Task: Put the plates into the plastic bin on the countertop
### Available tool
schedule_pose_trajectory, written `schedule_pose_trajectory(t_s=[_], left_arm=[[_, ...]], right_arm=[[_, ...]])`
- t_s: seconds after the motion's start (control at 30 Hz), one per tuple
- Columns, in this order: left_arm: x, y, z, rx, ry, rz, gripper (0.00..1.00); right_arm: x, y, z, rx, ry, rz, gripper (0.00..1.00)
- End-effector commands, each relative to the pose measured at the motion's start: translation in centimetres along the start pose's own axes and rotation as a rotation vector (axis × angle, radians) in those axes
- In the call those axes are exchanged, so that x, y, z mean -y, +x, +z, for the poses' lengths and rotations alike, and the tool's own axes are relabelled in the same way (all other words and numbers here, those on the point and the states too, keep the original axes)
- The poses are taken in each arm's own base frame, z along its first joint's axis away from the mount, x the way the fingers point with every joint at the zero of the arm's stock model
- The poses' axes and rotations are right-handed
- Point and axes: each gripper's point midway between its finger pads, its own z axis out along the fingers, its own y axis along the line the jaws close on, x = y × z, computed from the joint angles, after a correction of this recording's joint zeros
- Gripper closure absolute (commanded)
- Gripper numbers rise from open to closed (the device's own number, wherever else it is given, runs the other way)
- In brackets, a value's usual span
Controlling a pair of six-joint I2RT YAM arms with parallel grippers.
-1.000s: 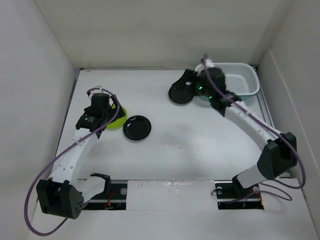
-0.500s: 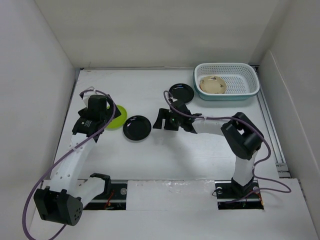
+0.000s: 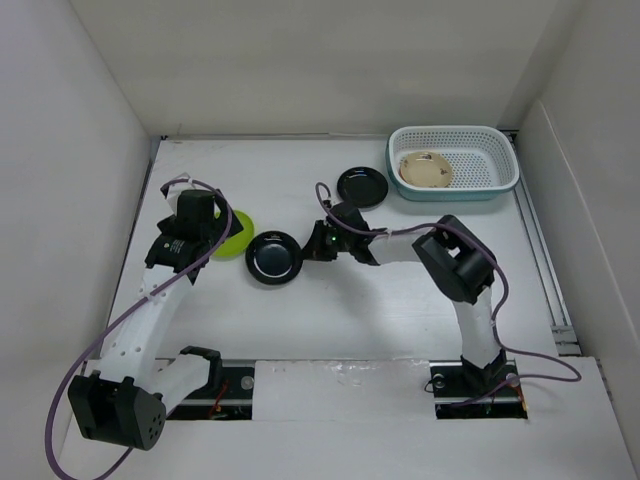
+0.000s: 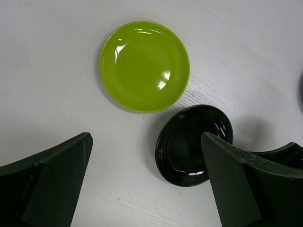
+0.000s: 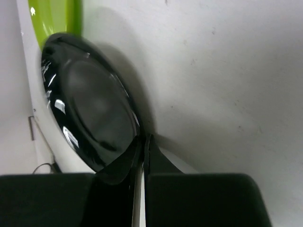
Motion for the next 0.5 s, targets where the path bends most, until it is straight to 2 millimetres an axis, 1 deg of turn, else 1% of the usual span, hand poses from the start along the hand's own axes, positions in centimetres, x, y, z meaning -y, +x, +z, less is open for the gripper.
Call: schedule_pose_trajectory(t_s=[0.0,0.07,0.1,0.13,0.17,0.23,0.27,0.3,0.33,0.4,0.43,0.47], left_arm=[[0.5,-1.2,-0.5,0.030,0.020,-0.006,0.00],[0.7,-1.1,-0.5,0.025,0.028,-0.006,0.00],[0.7,-1.1,-0.5,0.025,0.028,-0.006,0.00],[0.7,-1.1,-0.5,0.025,0.028,-0.006,0.00],[0.7,-1.1,-0.5,0.025,0.028,-0.006,0.00],[0.8,-1.0,-0.5,0.020,0.036,-0.005,0.00],[0.9,-1.2,-0.5,0.027,0.040,0.001,0.00],[1.0,-1.1,-0.5,0.022,0.048,0.001,0.00],[1.0,-1.1,-0.5,0.022,0.048,0.001,0.00],[1.0,-1.1,-0.5,0.022,0.048,0.001,0.00],[1.2,-1.2,-0.7,0.025,0.061,-0.002,0.00],[1.2,-1.2,-0.7,0.025,0.061,-0.002,0.00]], right_arm=[[2.2,0.0,0.2,-0.022,0.041,0.038,1.00],[1.3,-0.7,-1.0,-0.007,0.021,0.048,1.00],[2.2,-1.6,-2.1,0.021,0.039,0.063,1.00],[2.0,-2.5,-3.1,0.044,0.047,0.067,1.00],[-0.1,-4.6,-5.4,0.101,0.033,0.067,1.00],[0.3,-7.3,-8.6,0.169,0.111,0.060,1.00],[-1.5,-9.5,-11.2,0.231,0.098,0.019,1.00],[-1.9,-10.9,-12.6,0.264,0.113,0.005,1.00],[-1.1,-13.2,-14.6,0.324,0.150,0.008,1.00],[-1.1,-16.8,-18.3,0.404,0.209,0.009,1.00],[-0.1,-18.4,-19.7,0.443,0.257,0.020,1.00],[1.5,-21.0,-22.3,0.497,0.311,0.050,1.00]])
